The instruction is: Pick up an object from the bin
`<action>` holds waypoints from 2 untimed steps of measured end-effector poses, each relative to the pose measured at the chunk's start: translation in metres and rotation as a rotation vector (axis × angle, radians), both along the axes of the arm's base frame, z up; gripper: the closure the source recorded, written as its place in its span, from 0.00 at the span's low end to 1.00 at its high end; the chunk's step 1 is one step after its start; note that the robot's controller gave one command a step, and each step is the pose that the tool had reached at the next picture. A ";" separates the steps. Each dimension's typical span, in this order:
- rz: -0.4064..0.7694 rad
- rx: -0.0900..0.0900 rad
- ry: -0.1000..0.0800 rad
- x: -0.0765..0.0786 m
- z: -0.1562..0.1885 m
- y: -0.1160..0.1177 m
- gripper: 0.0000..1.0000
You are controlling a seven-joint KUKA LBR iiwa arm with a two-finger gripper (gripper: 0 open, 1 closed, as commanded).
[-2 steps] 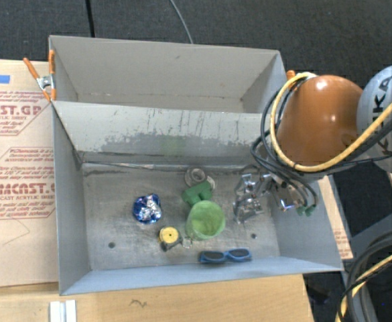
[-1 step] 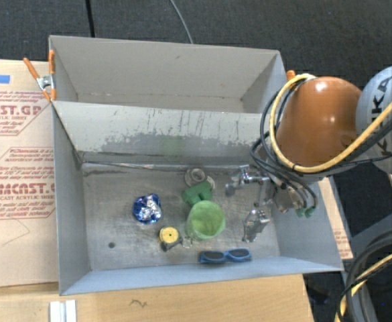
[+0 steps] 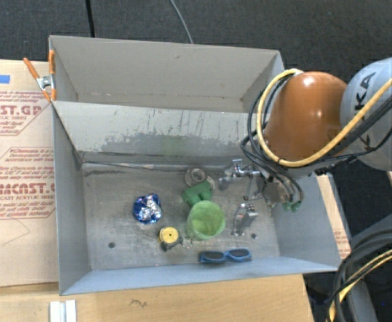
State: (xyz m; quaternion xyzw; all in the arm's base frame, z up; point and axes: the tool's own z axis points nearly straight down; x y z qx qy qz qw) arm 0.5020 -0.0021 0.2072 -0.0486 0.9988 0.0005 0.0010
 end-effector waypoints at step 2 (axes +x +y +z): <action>0.491 -0.005 -0.004 0.000 -0.118 0.026 1.00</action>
Offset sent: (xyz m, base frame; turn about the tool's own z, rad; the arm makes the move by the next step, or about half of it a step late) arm -0.0025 0.0268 -0.1214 -0.4942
